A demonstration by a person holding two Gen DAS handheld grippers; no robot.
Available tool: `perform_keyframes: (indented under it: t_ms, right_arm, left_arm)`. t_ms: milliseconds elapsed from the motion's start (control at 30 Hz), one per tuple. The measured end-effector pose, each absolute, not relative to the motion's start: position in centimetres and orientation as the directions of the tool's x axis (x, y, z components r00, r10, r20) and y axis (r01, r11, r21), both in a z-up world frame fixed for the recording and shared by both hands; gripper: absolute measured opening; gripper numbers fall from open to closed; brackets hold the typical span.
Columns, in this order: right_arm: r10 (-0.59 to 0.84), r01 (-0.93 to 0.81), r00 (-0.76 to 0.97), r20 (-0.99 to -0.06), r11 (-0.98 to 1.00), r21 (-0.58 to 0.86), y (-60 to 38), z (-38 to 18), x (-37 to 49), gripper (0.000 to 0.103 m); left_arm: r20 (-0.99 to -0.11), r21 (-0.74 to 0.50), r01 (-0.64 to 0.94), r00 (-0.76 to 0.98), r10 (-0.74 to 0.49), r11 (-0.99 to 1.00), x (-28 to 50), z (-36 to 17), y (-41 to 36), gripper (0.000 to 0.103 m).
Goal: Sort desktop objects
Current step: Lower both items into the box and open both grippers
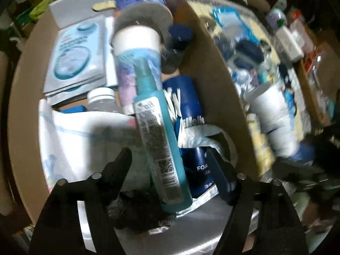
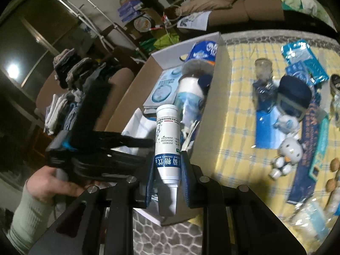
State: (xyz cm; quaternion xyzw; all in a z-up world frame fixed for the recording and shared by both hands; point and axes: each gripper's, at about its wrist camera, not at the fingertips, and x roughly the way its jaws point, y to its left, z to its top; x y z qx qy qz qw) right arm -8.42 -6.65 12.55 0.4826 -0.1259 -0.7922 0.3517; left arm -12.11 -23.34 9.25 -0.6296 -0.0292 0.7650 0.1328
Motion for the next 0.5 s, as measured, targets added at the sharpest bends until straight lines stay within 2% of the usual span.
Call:
perform_keyframes:
  t_ms: [167, 500]
  right_arm:
    - [-0.64, 0.413, -0.291, -0.711, -0.755, 0.51, -8.8, 11.5, -8.1, 0.022]
    - [-0.549, 0.469, -0.294, -0.782, -0.796, 0.383, -11.6, 10.8, -6.9, 0.03]
  left_arm:
    - [-0.92, -0.287, -0.098, -0.249, 0.303, -0.953, -11.3, 11.4, -27.2, 0.071]
    - [-0.926, -0.289, -0.088, -0.228, 0.302, -0.953, -10.7, 9.9, -27.9, 0.069]
